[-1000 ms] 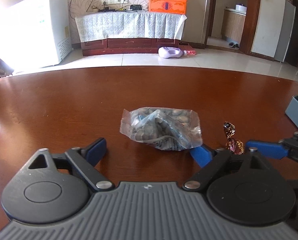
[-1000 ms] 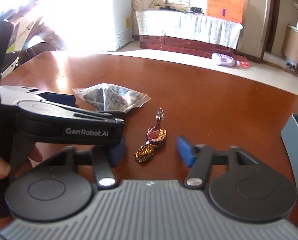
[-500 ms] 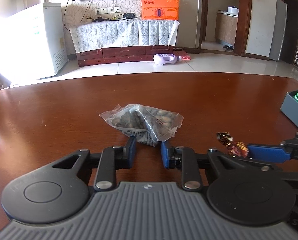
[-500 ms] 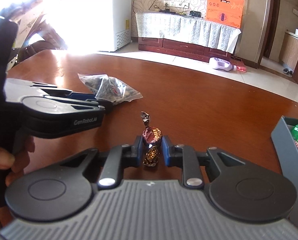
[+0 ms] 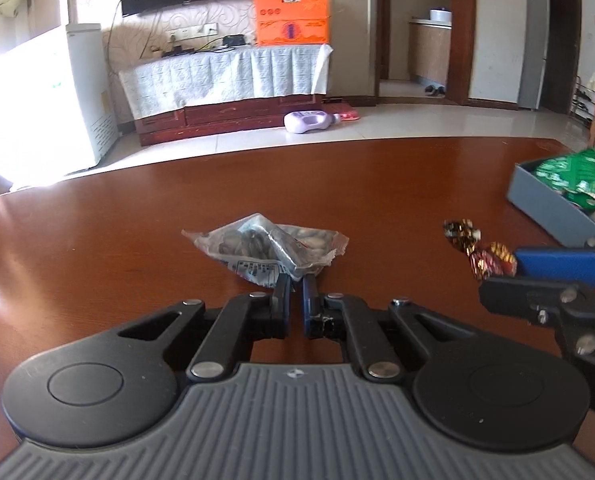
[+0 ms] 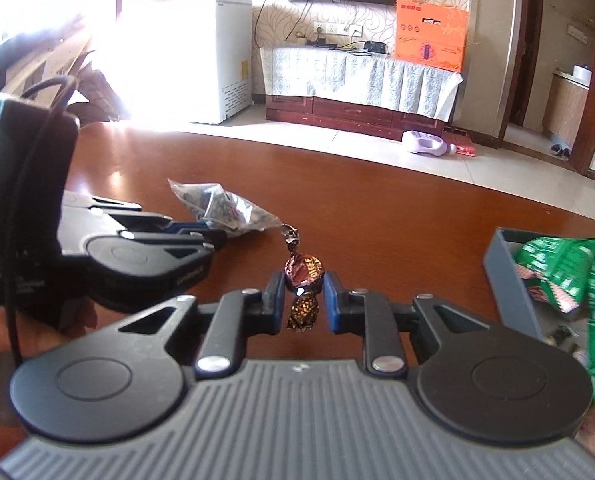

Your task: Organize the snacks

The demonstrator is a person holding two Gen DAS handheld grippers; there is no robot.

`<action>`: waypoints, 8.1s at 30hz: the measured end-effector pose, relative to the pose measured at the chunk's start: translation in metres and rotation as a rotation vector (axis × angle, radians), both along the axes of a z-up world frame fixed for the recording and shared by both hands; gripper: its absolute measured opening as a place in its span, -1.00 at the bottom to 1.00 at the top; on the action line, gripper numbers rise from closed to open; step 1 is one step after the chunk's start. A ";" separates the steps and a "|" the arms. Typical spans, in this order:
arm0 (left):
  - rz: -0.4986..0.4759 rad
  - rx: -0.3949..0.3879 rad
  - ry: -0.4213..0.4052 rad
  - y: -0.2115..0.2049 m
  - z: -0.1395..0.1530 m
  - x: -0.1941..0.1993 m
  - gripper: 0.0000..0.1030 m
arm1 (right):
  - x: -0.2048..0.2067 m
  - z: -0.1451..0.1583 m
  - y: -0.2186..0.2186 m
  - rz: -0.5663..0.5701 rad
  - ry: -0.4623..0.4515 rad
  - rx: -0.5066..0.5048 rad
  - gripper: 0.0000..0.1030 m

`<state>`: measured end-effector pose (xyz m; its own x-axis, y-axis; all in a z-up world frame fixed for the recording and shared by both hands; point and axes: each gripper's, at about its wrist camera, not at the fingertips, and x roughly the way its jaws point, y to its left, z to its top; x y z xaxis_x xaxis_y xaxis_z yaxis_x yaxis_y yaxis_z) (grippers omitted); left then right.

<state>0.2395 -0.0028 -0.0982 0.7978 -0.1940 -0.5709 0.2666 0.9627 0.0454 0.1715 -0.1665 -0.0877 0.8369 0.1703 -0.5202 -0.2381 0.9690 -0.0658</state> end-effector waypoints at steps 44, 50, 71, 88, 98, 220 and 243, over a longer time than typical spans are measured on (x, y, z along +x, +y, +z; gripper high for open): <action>0.049 0.164 -0.210 -0.045 0.012 -0.092 0.94 | -0.050 -0.001 -0.052 -0.004 -0.026 0.107 -0.54; 0.012 0.147 -0.125 -0.044 0.003 -0.056 0.94 | -0.045 -0.005 -0.056 -0.006 -0.014 0.108 -0.54; -0.027 0.072 0.002 -0.039 -0.006 -0.030 0.12 | -0.044 -0.009 -0.051 -0.015 -0.001 0.110 -0.54; -0.089 0.042 -0.108 -0.083 0.039 -0.078 0.11 | -0.081 0.022 -0.081 -0.044 -0.085 0.129 -0.54; -0.117 0.027 -0.123 -0.118 0.052 -0.091 0.11 | -0.102 0.034 -0.103 -0.075 -0.115 0.132 -0.54; -0.239 -0.030 -0.149 -0.189 0.054 -0.250 1.00 | -0.251 0.028 -0.195 -0.415 -0.326 0.254 0.65; -0.276 -0.025 -0.162 -0.179 0.055 -0.313 1.00 | -0.274 0.006 -0.191 -0.440 -0.290 0.256 0.69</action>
<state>-0.0735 -0.1817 -0.0437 0.7931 -0.4280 -0.4333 0.5091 0.8564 0.0858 -0.1030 -0.3578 -0.0819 0.9595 -0.1351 -0.2472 0.1826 0.9664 0.1809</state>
